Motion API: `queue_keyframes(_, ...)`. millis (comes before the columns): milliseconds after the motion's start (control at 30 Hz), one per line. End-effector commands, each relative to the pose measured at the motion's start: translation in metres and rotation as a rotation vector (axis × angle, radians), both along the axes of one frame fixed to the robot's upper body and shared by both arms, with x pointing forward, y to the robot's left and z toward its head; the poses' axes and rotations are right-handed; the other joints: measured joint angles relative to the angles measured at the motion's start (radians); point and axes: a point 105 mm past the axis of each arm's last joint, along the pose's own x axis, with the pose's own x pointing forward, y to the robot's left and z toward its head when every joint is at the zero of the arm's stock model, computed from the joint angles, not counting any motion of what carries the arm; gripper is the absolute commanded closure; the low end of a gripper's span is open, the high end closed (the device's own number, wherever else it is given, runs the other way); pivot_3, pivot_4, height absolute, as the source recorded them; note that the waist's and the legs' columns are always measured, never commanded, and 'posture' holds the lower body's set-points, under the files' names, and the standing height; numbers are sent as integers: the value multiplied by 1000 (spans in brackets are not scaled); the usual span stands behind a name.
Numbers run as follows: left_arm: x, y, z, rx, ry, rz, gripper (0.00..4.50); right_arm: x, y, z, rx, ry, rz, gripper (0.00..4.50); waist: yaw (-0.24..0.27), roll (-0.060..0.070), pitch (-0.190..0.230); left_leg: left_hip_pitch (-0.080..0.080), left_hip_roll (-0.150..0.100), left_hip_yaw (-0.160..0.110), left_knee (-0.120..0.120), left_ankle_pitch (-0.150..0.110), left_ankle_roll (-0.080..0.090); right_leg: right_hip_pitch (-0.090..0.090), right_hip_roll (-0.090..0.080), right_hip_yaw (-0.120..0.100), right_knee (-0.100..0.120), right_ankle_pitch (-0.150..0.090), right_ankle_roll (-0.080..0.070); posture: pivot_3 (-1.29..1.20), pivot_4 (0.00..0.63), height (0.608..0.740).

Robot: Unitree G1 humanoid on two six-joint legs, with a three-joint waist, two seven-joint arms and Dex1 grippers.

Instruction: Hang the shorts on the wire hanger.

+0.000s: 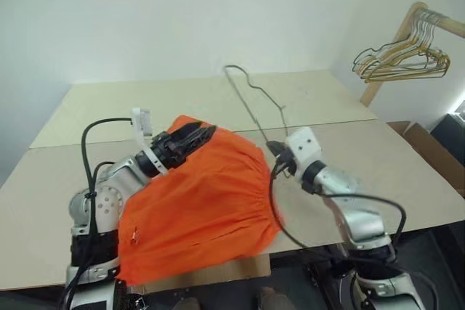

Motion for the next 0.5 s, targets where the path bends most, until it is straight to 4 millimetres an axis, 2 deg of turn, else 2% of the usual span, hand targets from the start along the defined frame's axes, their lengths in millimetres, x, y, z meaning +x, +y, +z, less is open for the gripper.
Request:
queue_keyframes(33, -5, -2, 20, -97, -36, -55, 0, -12, 15, 30, 10, -189, 47, 4474, 0, 0, 0, 1, 0, 0, 0, 0, -1, 1, 0, 0, 0, 0, 0, -33, 0, 740)
queue_keyframes(267, -1, -7, 26, -86, -56, -14, 0, -19, 26, 30, -24, -245, 101, 4474, 3, 0, 0, 1, 0, 0, 0, 1, -2, 2, 1, 0, -1, 0, 0, -28, 0, 740)
queue_keyframes(500, 3, -12, 24, -64, -78, 27, 0, -23, 32, 17, -87, -263, 131, 4474, 4, 0, 0, 1, -1, 0, 0, 1, -2, 2, 1, 0, -1, 0, -1, -12, 0, 740)
